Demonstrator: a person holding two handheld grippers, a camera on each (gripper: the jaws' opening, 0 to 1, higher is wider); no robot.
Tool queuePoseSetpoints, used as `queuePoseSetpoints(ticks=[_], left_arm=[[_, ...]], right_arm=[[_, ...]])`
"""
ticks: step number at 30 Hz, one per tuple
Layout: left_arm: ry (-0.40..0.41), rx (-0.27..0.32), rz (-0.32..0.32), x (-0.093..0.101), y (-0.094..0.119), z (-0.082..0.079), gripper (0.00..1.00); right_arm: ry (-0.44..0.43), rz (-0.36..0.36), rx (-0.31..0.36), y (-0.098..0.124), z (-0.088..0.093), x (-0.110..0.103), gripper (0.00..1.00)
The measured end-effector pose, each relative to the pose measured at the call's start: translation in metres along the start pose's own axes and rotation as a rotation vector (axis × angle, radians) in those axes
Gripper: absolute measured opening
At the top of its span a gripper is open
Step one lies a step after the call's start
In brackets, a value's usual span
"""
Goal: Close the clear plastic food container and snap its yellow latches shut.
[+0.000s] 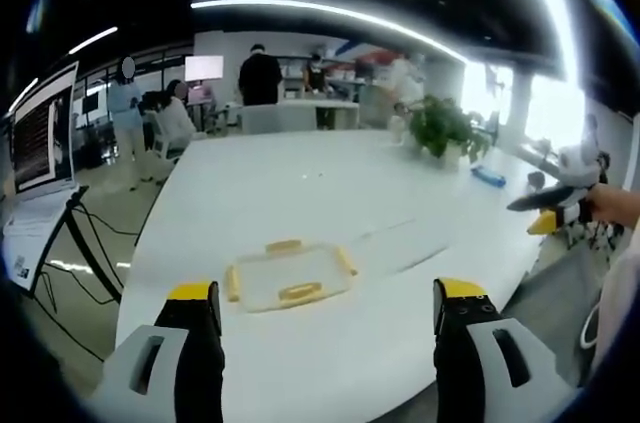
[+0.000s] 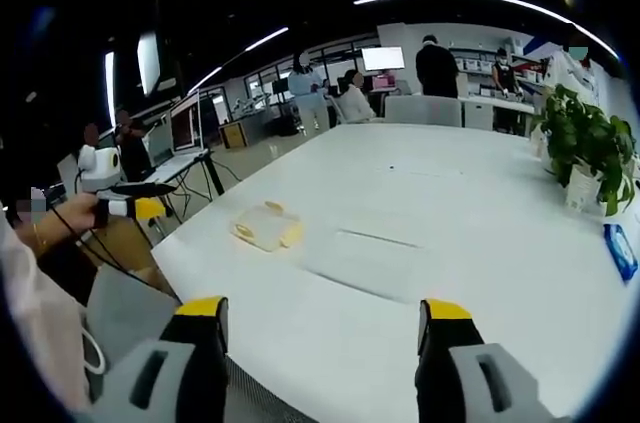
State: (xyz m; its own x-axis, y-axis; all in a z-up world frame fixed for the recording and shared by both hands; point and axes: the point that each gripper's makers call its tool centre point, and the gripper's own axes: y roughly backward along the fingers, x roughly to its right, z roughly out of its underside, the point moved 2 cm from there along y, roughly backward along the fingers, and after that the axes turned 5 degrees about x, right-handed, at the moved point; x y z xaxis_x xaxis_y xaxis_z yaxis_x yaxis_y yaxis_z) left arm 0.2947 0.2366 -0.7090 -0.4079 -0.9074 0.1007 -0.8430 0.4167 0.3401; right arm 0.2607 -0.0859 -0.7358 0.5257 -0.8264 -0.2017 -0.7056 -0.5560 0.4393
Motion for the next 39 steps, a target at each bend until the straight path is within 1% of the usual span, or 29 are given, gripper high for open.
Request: queuePoseSetpoints(ticks=[11,16,27,39], left_arm=[[0.003,-0.016,0.002,-0.002,0.0,0.006,0.86],[0.004,-0.022,0.003,-0.006,-0.002,0.008,0.86],[0.004,-0.044,0.007,-0.015,-0.008,0.012,0.86],[-0.007,-0.067,0.017,-0.026,-0.021,0.013,0.85]], right_arm=[[-0.001,-0.006,-0.011,-0.003,0.0,-0.002,0.77],[0.001,-0.011,-0.02,-0.007,0.0,-0.003,0.77],[0.009,-0.026,-0.035,-0.02,-0.004,-0.005,0.77],[0.036,-0.057,-0.061,-0.042,-0.013,-0.007,0.77]])
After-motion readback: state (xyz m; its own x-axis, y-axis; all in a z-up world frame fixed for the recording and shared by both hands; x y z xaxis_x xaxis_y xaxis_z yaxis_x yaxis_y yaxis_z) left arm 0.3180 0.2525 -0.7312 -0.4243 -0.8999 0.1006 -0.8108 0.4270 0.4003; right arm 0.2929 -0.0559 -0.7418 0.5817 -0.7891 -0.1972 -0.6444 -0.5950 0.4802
